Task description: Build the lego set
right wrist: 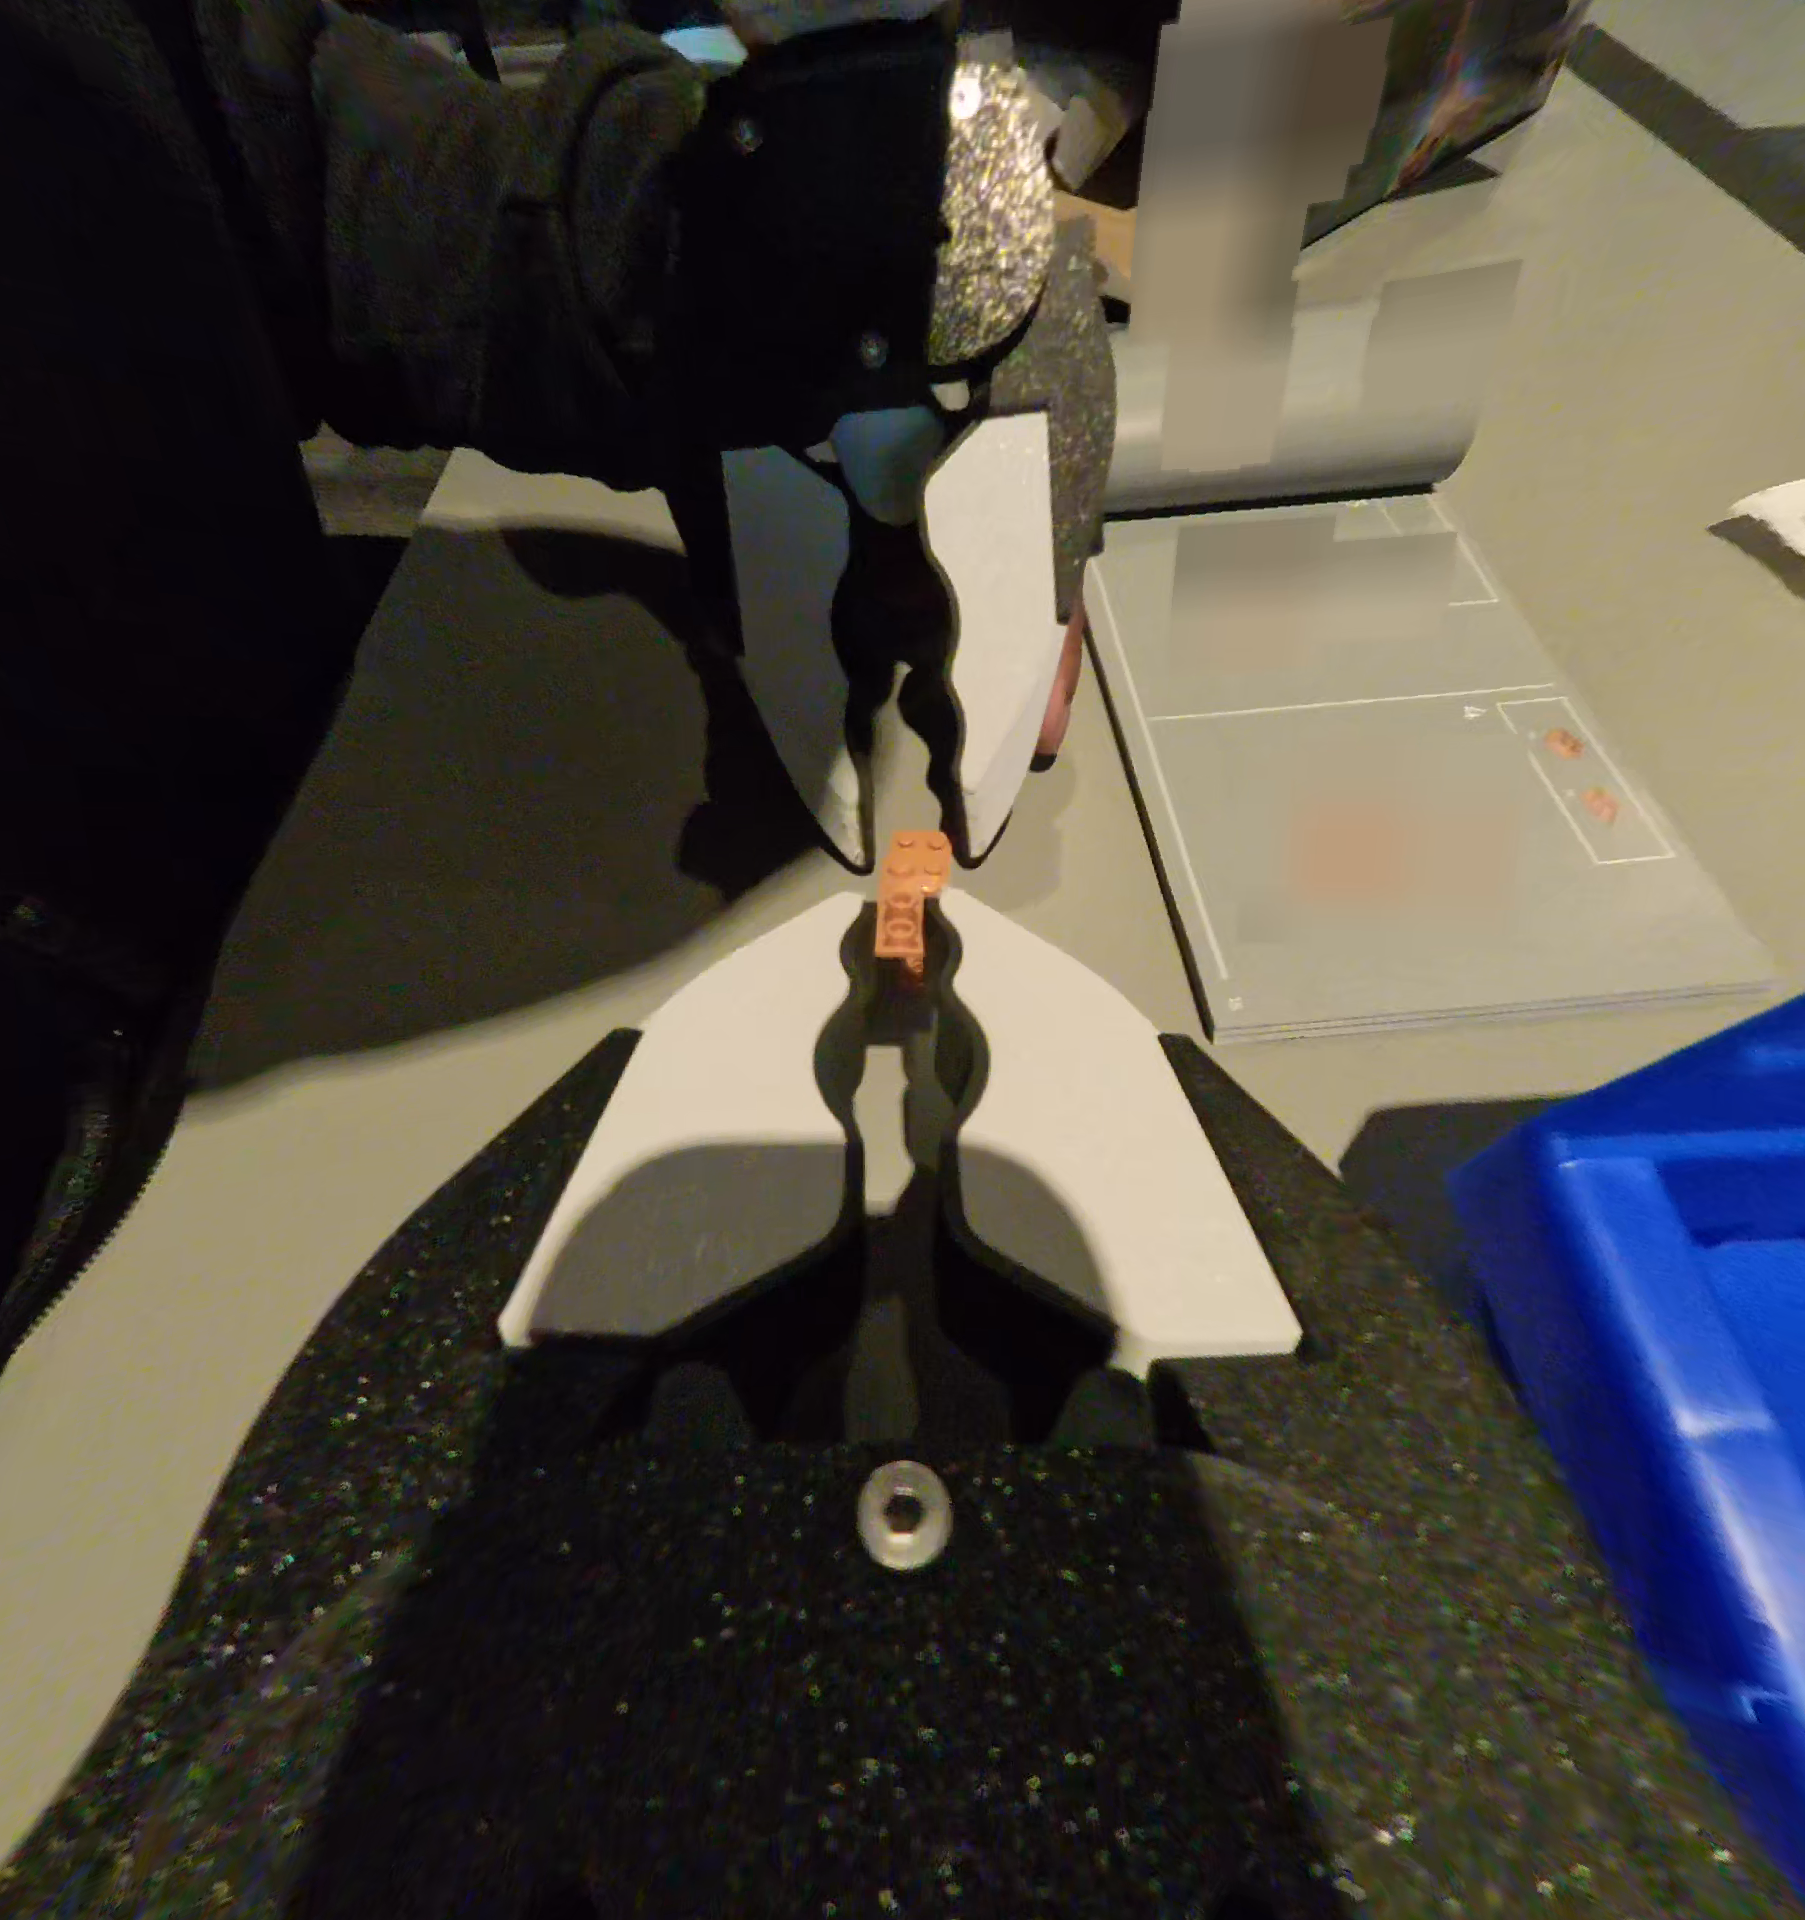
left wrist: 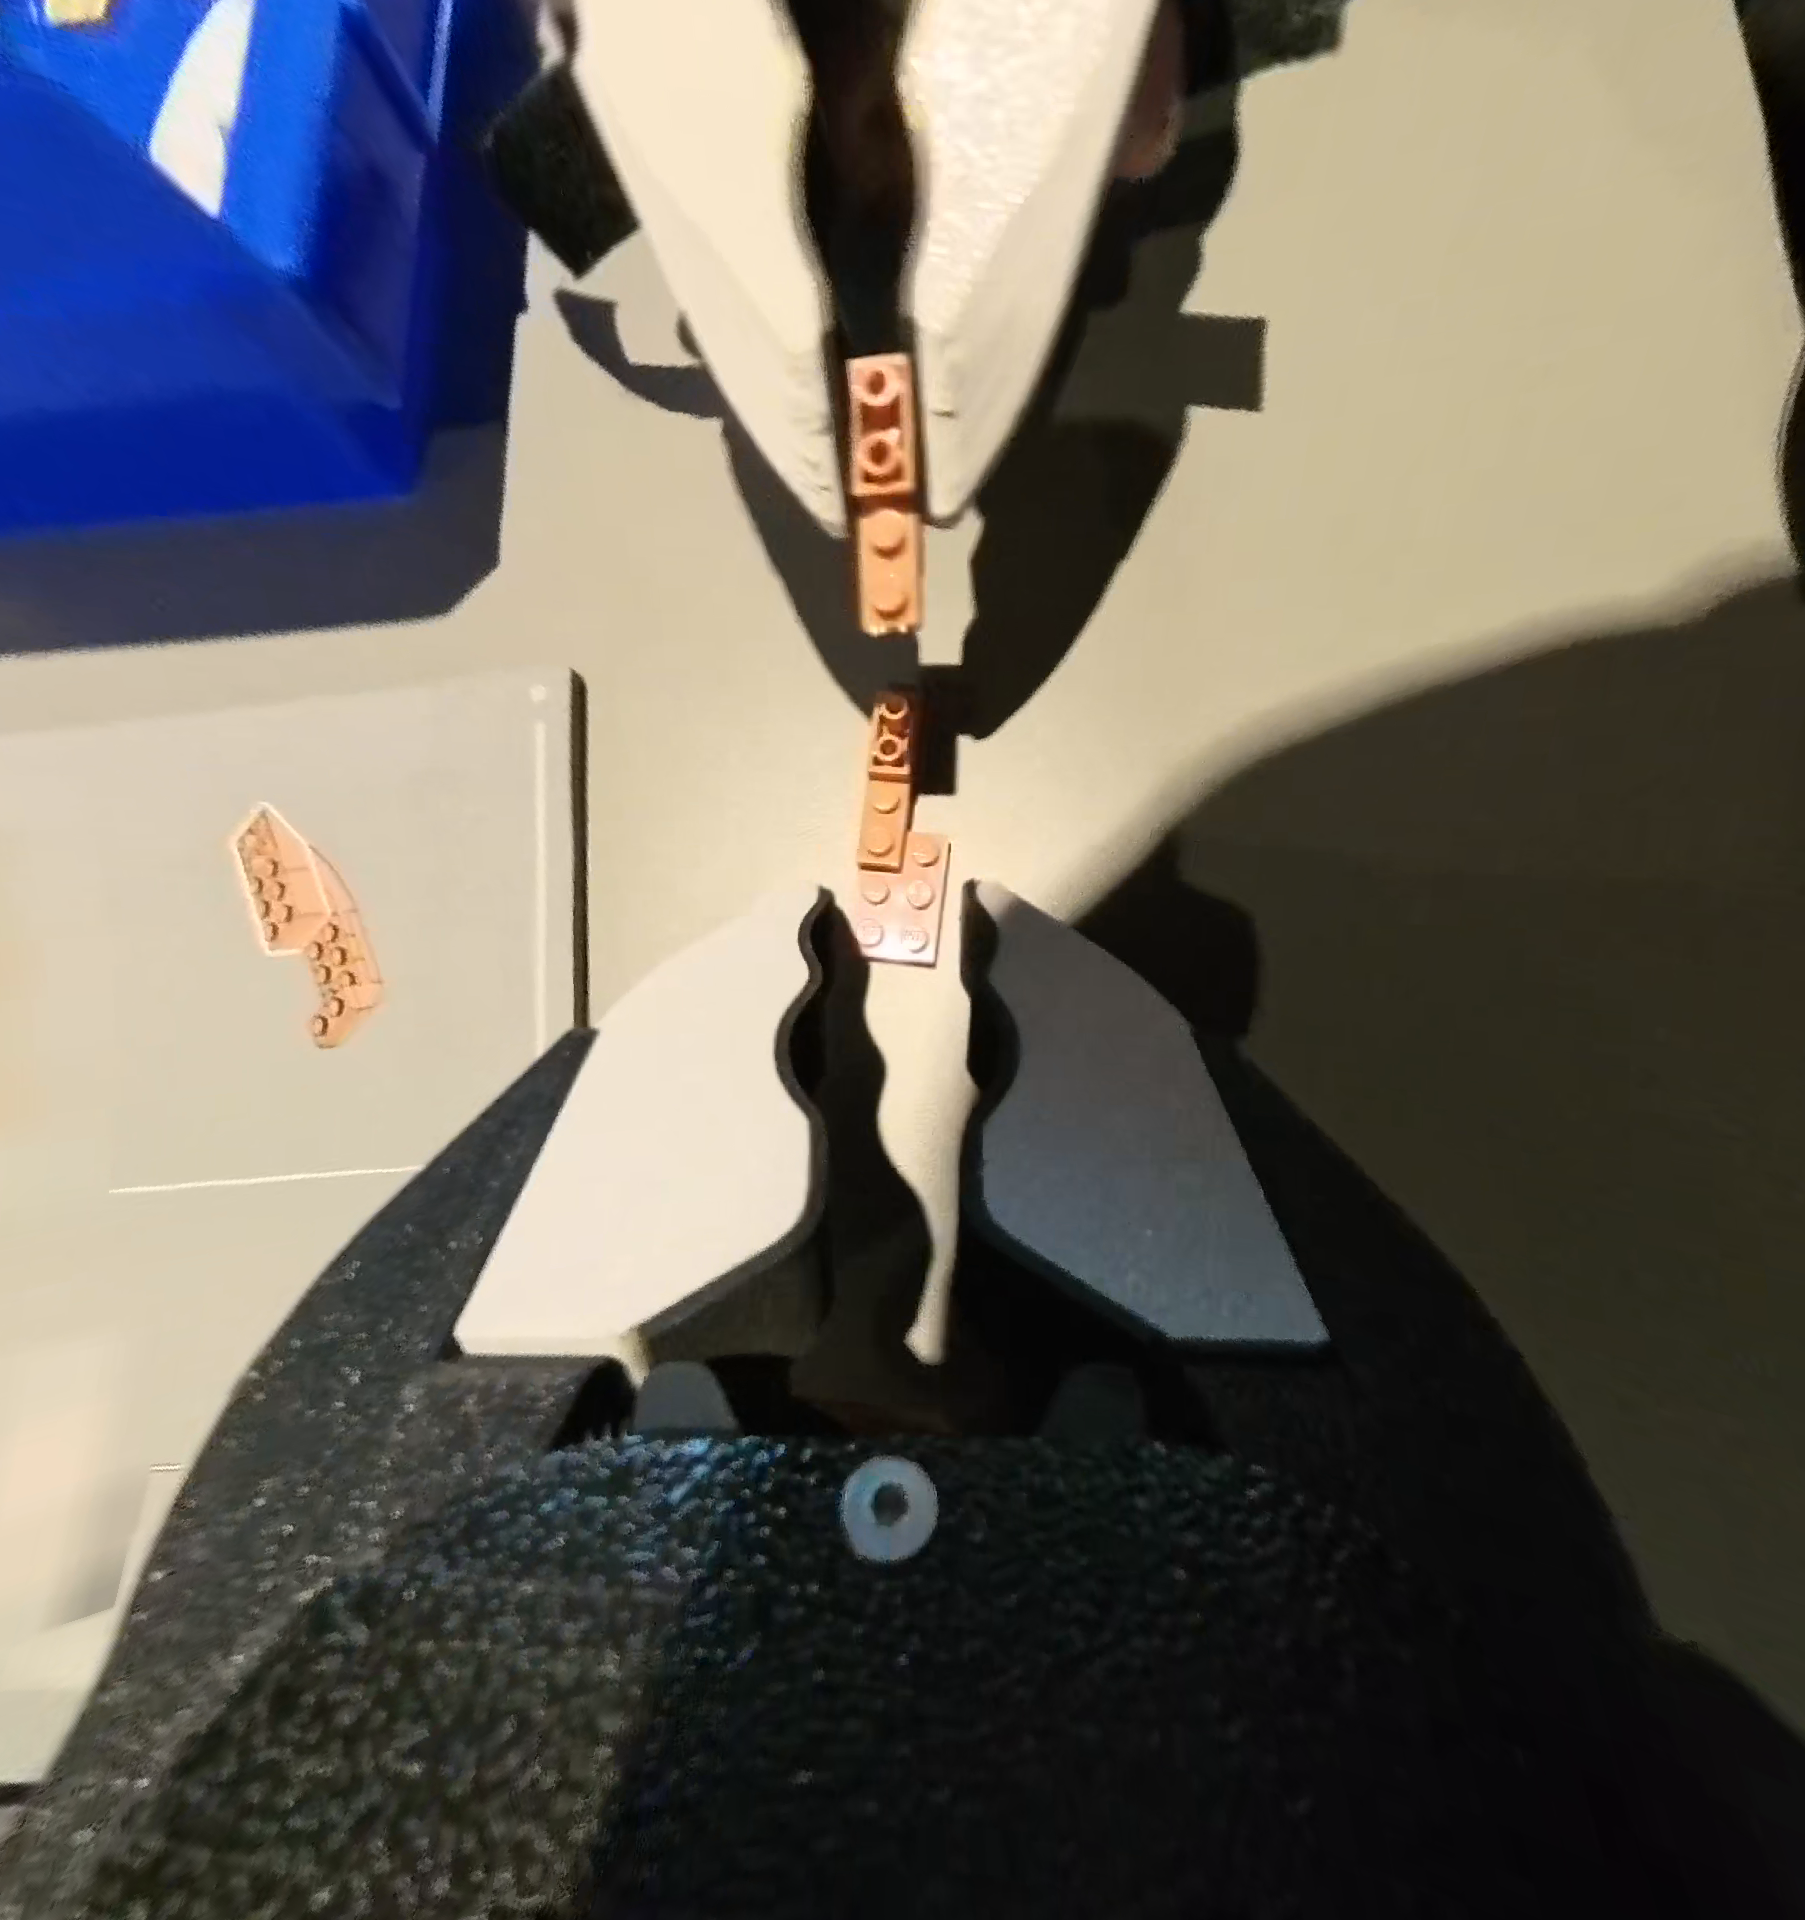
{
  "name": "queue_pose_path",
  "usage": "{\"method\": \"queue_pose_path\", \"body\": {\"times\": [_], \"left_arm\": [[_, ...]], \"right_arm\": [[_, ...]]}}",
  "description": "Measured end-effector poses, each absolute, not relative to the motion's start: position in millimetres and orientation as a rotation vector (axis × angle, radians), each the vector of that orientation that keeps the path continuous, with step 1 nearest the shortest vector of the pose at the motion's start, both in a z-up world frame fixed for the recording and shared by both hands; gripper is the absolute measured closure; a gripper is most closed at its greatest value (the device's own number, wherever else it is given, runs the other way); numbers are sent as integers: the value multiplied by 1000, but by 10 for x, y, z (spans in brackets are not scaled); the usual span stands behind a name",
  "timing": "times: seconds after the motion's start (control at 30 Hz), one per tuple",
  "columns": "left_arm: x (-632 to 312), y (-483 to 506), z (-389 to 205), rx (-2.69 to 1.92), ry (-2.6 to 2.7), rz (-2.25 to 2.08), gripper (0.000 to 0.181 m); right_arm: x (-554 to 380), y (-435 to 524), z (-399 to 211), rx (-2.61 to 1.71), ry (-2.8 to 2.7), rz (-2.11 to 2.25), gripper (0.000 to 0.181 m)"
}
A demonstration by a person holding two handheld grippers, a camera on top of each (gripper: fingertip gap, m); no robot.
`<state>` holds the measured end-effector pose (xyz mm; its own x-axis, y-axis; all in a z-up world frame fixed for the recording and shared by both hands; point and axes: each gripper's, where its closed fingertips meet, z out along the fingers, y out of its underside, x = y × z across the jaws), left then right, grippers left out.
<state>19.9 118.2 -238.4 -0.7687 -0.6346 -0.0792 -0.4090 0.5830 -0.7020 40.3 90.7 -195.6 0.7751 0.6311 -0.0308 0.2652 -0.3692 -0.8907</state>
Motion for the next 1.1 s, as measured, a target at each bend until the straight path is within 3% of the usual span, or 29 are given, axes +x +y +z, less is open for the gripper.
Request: {"method": "queue_pose_path", "body": {"times": [0.1,1.1], "left_arm": [[201,1182,-2401,-915,2509,-1000,165],[244,1126,-2405,-967,2487,-994,166]], "right_arm": [[362,891,-1992,-1977,-705,456,173],[298,995,-2315,-2147,-818,132,174]]}}
